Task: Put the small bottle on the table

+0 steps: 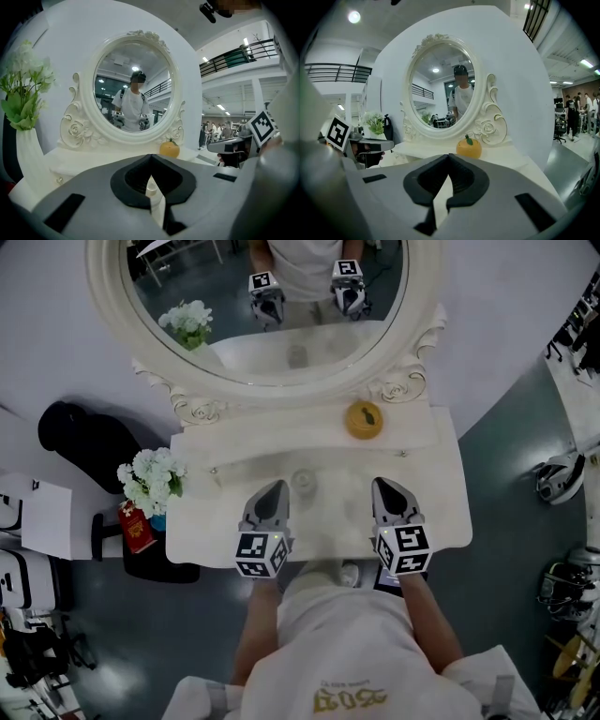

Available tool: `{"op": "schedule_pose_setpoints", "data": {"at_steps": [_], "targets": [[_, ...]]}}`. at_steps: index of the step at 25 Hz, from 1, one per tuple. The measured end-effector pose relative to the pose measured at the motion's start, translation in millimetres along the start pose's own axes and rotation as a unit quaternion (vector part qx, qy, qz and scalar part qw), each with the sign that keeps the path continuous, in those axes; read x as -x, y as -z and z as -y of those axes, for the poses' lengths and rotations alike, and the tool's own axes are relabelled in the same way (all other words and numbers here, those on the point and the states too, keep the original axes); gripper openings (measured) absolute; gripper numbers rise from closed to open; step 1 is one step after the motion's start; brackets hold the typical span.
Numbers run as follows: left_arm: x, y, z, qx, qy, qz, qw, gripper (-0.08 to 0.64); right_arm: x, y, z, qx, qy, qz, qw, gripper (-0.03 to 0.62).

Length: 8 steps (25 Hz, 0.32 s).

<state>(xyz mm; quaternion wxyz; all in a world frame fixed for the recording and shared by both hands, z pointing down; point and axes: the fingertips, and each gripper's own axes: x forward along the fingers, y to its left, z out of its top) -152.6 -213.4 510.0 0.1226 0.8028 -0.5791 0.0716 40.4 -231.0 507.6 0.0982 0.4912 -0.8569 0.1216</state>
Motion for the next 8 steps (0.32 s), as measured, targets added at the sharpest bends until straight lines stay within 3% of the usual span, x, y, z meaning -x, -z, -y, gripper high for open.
{"op": "schedule_pose_setpoints", "data": {"at_steps": [8], "targets": [[1.8, 3.5, -4.3, 0.010, -0.010, -0.003, 0.9999, 0.017, -0.8, 2.0, -0.9, 0.004, -0.005, -0.003, 1.000, 0.009]]}}
